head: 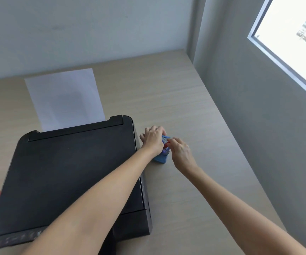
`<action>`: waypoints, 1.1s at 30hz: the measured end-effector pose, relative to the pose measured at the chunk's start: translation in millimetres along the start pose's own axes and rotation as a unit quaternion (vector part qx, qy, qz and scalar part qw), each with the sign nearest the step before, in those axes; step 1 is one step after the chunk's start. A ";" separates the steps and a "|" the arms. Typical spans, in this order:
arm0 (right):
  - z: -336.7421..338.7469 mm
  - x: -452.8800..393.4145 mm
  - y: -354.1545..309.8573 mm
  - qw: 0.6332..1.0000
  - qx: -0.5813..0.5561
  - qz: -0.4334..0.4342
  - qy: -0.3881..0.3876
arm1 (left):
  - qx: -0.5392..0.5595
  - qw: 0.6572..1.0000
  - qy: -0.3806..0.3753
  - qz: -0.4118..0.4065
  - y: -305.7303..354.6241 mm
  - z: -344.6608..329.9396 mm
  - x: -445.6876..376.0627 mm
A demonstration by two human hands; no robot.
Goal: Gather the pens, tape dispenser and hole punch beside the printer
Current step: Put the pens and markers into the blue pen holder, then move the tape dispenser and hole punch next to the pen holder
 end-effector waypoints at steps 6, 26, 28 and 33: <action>14.3 -5.5 -0.3 0.998 -0.006 -0.056 -0.022 | 0.138 0.989 -0.005 0.049 -12.0 19.8 12.8; -21.1 54.9 -344.2 0.981 -0.043 0.189 -0.029 | 0.354 0.882 0.289 0.114 -251.7 212.4 280.2; -68.3 75.2 -387.2 0.974 -0.039 0.213 -0.067 | 0.320 0.878 0.308 0.179 -314.3 206.9 332.6; -174.5 111.5 -455.8 0.964 -0.024 0.209 -0.163 | 0.242 0.857 0.269 0.367 -451.2 163.7 450.4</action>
Point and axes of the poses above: each hand's wrist, its own x-axis away from the middle knuckle, its own z-axis out of the back of the hand, y = z × x, the point moved 6 cm from there along -x, towards the middle knuckle, and after that the axes turned 4 degrees about -z, right-handed, at the moved point
